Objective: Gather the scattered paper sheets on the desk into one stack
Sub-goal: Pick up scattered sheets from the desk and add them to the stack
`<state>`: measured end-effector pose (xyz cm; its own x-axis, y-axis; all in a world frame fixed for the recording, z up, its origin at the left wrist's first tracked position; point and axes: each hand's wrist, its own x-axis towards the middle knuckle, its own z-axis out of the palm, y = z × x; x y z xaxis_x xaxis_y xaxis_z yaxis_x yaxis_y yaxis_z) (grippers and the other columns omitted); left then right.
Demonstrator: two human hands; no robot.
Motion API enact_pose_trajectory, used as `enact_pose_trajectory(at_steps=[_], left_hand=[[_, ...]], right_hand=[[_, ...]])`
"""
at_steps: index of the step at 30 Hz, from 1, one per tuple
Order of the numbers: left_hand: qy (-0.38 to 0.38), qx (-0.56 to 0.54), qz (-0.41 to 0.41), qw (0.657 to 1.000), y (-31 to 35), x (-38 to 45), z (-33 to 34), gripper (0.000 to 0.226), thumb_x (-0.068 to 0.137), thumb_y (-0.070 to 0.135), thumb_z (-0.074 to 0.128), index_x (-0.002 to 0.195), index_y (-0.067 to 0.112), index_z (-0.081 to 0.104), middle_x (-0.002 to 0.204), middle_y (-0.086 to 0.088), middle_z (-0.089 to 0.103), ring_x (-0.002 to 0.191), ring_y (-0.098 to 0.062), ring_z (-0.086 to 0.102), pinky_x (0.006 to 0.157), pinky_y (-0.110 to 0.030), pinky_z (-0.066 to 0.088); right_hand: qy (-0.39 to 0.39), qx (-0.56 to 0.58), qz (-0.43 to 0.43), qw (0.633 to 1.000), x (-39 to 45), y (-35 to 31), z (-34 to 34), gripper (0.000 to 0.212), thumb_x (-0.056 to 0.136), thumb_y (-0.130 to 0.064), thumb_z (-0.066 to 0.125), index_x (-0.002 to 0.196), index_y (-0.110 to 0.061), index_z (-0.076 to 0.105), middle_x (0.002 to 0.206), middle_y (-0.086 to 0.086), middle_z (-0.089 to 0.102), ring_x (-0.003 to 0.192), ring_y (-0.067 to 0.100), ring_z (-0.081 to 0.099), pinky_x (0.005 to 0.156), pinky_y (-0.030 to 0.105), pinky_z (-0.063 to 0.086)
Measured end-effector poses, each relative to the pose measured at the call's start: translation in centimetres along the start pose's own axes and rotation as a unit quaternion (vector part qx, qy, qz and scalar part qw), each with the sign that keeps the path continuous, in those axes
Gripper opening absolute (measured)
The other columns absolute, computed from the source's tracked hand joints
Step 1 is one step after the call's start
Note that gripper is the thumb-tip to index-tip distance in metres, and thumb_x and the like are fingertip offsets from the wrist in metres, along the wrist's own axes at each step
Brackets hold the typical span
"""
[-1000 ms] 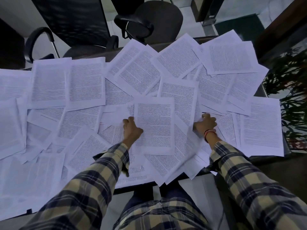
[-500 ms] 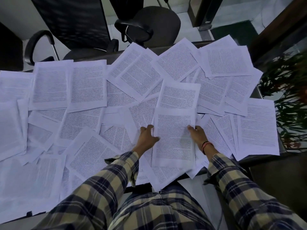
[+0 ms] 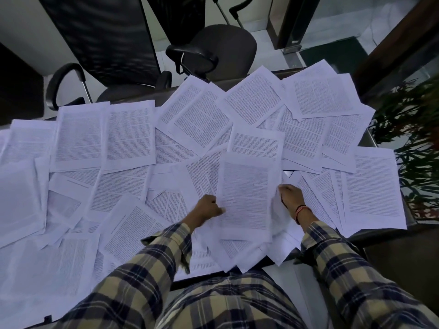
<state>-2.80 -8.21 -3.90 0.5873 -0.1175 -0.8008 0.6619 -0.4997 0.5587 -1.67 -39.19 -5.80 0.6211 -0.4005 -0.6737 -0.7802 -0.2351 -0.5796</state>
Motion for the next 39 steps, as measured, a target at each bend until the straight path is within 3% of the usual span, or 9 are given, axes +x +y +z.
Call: enact_pose_trajectory(at_steps=[6, 12, 15, 18, 21, 27, 30, 34, 39], left_hand=[[0.066, -0.135, 0.029, 0.988, 1.2, 0.7, -3.0, 0.026, 0.091, -0.005, 0.071, 0.117, -0.002, 0.071, 0.119, -0.018, 0.073, 0.112, -0.038, 0.069, 0.099, -0.049, 0.056], [0.097, -0.204, 0.022, 0.974, 3.3, 2.1, -1.3, 0.053, 0.088, -0.018, 0.061, 0.136, 0.003, 0.054, 0.122, -0.008, 0.067, 0.097, -0.020, 0.065, 0.073, -0.024, 0.055], [0.089, -0.134, 0.034, 0.986, 4.1, 3.0, 0.3, 0.055, 0.091, 0.003, 0.065, 0.143, 0.010, 0.049, 0.132, -0.008, 0.061, 0.107, -0.021, 0.062, 0.081, -0.027, 0.056], [0.165, 0.020, 0.065, 0.984, 5.3, 3.9, 1.1, 0.037, 0.100, 0.034, 0.062, 0.127, 0.010, 0.055, 0.128, -0.011, 0.051, 0.114, -0.029, 0.054, 0.100, -0.044, 0.050], [0.221, 0.083, 0.091, 0.968, 7.1, 4.5, 1.0, 0.019, 0.104, 0.019, 0.050, 0.100, 0.002, 0.055, 0.126, -0.019, 0.050, 0.117, -0.041, 0.053, 0.098, -0.047, 0.048], [0.140, 0.201, 0.066, 0.967, 8.5, 5.4, 0.0, 0.035, 0.098, 0.015, 0.058, 0.131, 0.003, 0.055, 0.134, -0.018, 0.038, 0.127, -0.042, 0.042, 0.103, -0.052, 0.044], [0.159, 0.189, 0.045, 0.968, 8.7, 5.3, 0.9, 0.041, 0.096, 0.012, 0.061, 0.133, 0.002, 0.046, 0.136, -0.019, 0.036, 0.125, -0.044, 0.042, 0.102, -0.054, 0.042], [0.165, 0.122, 0.030, 0.978, 8.8, 5.5, 2.0, 0.045, 0.092, 0.008, 0.064, 0.132, 0.000, 0.044, 0.135, -0.016, 0.034, 0.110, -0.036, 0.052, 0.090, -0.045, 0.051], [0.090, 0.000, -0.005, 0.996, 8.3, 6.0, 1.6, 0.058, 0.086, 0.015, 0.079, 0.136, 0.004, 0.052, 0.126, -0.014, 0.060, 0.102, -0.028, 0.062, 0.075, -0.034, 0.054]], right_hand=[[-0.032, 0.011, 0.040, 0.999, 0.9, -0.1, -0.8, 0.018, 0.099, -0.015, 0.061, 0.102, -0.002, 0.074, 0.103, 0.018, 0.066, 0.090, 0.025, 0.057, 0.073, 0.032, 0.051], [-0.068, 0.193, 0.087, 0.975, 0.8, 1.2, -1.1, 0.057, 0.092, -0.063, 0.060, 0.101, -0.008, 0.072, 0.095, 0.010, 0.076, 0.084, 0.029, 0.070, 0.079, 0.042, 0.058], [-0.067, 0.150, 0.060, 0.985, 1.2, 1.7, -0.9, 0.059, 0.082, -0.072, 0.065, 0.086, -0.013, 0.063, 0.081, 0.013, 0.061, 0.073, 0.028, 0.053, 0.068, 0.039, 0.046], [-0.043, 0.096, 0.016, 0.994, 2.6, 2.6, -0.2, 0.032, 0.092, -0.050, 0.055, 0.075, -0.024, 0.062, 0.080, 0.009, 0.058, 0.075, 0.022, 0.049, 0.062, 0.032, 0.040], [0.005, 0.100, 0.009, 0.995, 1.0, 0.7, -0.2, 0.028, 0.100, -0.033, 0.049, 0.096, -0.019, 0.073, 0.097, 0.008, 0.069, 0.083, 0.023, 0.059, 0.076, 0.036, 0.048], [0.000, 0.109, 0.028, 0.994, 0.6, -0.7, 0.0, 0.030, 0.105, -0.025, 0.044, 0.088, -0.013, 0.065, 0.095, 0.016, 0.064, 0.085, 0.025, 0.054, 0.075, 0.037, 0.046], [-0.014, 0.110, 0.043, 0.993, 0.4, -2.0, 0.6, 0.040, 0.108, -0.034, 0.041, 0.113, -0.004, 0.066, 0.118, 0.024, 0.065, 0.096, 0.024, 0.056, 0.082, 0.033, 0.042], [-0.023, 0.146, 0.037, 0.988, -0.1, -2.7, 1.8, 0.069, 0.106, -0.042, 0.050, 0.158, -0.004, 0.027, 0.162, 0.011, 0.033, 0.148, 0.029, 0.036, 0.116, 0.034, 0.031], [-0.036, 0.207, 0.041, 0.977, -0.4, -2.3, 2.5, 0.057, 0.098, -0.013, 0.066, 0.148, -0.003, 0.040, 0.136, 0.004, 0.054, 0.124, 0.023, 0.054, 0.105, 0.032, 0.042]])
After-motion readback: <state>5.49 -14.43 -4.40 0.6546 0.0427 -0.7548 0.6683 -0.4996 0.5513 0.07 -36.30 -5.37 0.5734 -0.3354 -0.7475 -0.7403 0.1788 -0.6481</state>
